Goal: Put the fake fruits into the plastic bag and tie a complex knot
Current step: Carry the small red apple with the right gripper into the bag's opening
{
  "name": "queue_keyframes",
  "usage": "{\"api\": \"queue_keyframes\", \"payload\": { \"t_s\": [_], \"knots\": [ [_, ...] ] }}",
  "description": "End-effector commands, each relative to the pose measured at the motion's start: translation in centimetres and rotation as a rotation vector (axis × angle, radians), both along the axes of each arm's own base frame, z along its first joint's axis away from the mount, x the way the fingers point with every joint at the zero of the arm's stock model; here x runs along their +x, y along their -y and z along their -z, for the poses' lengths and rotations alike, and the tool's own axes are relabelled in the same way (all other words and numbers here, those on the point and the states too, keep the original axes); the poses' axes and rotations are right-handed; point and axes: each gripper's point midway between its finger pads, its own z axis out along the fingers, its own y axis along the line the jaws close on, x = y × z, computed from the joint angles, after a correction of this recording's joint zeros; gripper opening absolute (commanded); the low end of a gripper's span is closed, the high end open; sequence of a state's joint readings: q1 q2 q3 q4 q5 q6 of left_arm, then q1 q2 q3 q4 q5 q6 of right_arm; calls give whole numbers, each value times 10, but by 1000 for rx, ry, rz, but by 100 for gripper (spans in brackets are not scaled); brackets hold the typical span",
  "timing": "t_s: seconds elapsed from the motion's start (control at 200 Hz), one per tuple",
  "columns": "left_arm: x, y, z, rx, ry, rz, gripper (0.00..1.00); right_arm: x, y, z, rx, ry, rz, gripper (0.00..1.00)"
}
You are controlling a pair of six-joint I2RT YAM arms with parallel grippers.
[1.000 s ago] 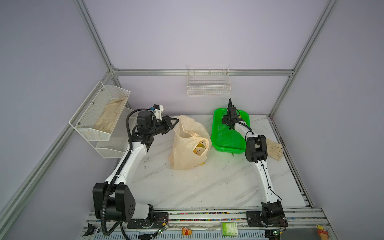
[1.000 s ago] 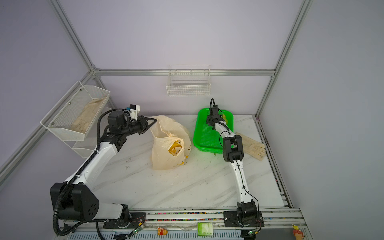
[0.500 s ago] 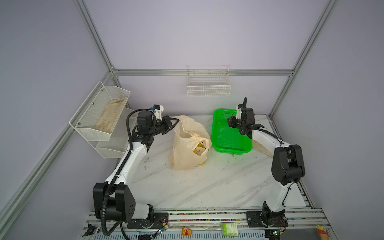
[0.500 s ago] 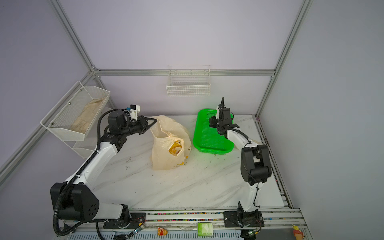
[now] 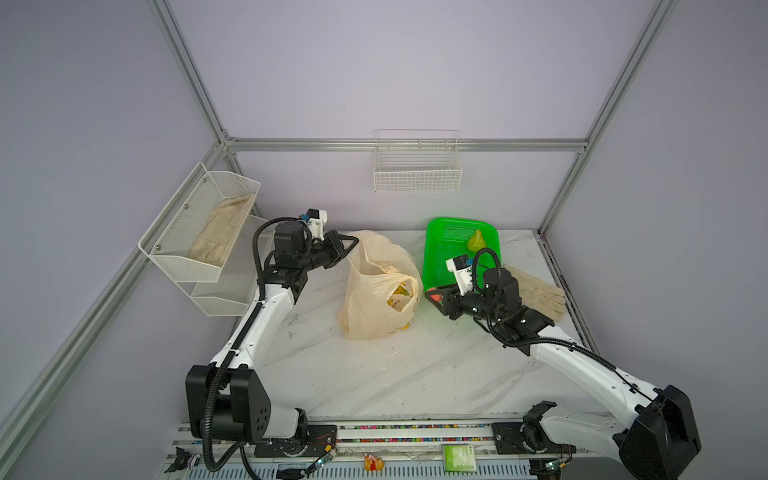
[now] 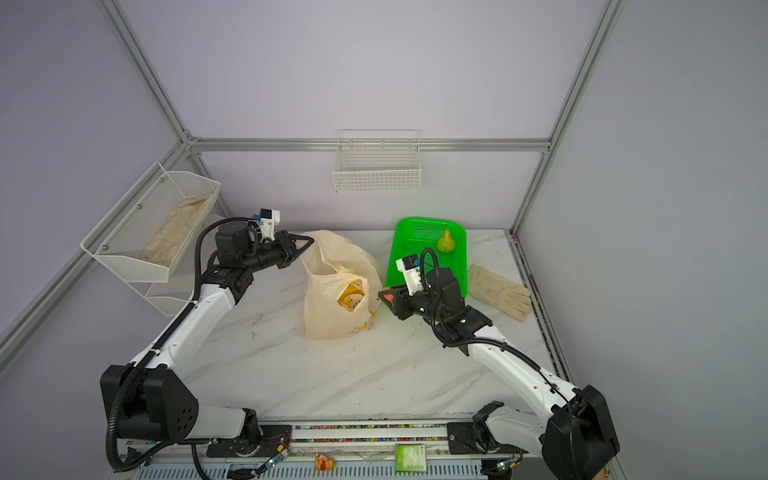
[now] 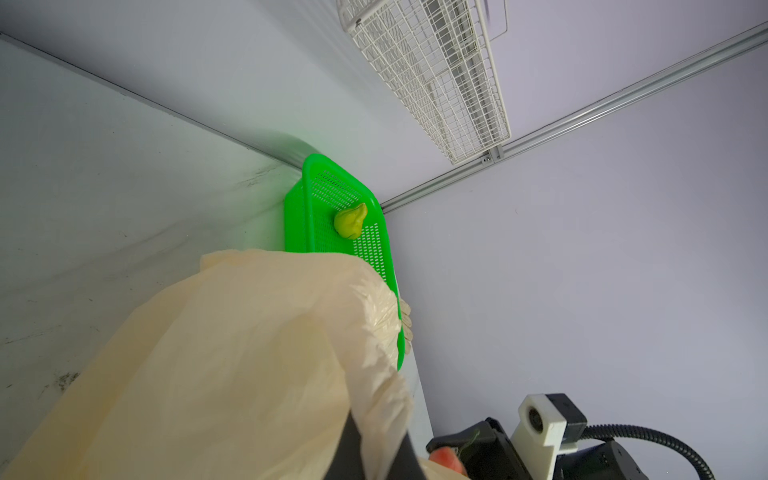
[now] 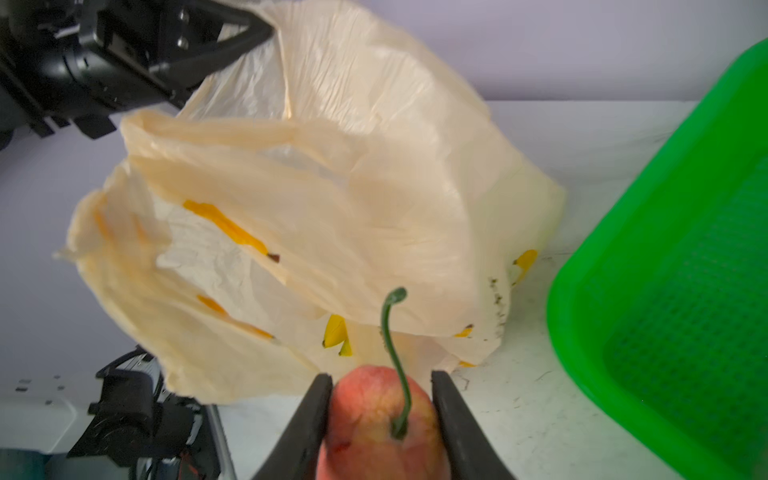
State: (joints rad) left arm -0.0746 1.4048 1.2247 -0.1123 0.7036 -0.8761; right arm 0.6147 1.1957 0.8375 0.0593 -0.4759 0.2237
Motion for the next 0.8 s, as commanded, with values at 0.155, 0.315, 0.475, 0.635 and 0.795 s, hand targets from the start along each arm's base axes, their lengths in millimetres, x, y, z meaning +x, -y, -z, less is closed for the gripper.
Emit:
{"api": "queue_keyframes", "payload": {
  "t_s": [0.155, 0.315, 0.475, 0.635, 0.795],
  "knots": [
    [-3, 10, -7, -14, 38, 36, 0, -22, -72, -34, 83, 160, -247, 36],
    [-4, 11, -9, -12, 43, 40, 0, -13, -88, -43, 107, 220, -282, 36],
    [-6, 12, -10, -14, 46, 45, 0, -18, -108, -46, 127, 245, -347, 36],
    [-7, 14, -12, -15, 51, 51, 0, -2, -118, -42, 110, 257, -302, 36],
    [-9, 17, -12, -16, 49, 60, 0, -2, -135, -60, 153, 287, -325, 36]
  ]
}}
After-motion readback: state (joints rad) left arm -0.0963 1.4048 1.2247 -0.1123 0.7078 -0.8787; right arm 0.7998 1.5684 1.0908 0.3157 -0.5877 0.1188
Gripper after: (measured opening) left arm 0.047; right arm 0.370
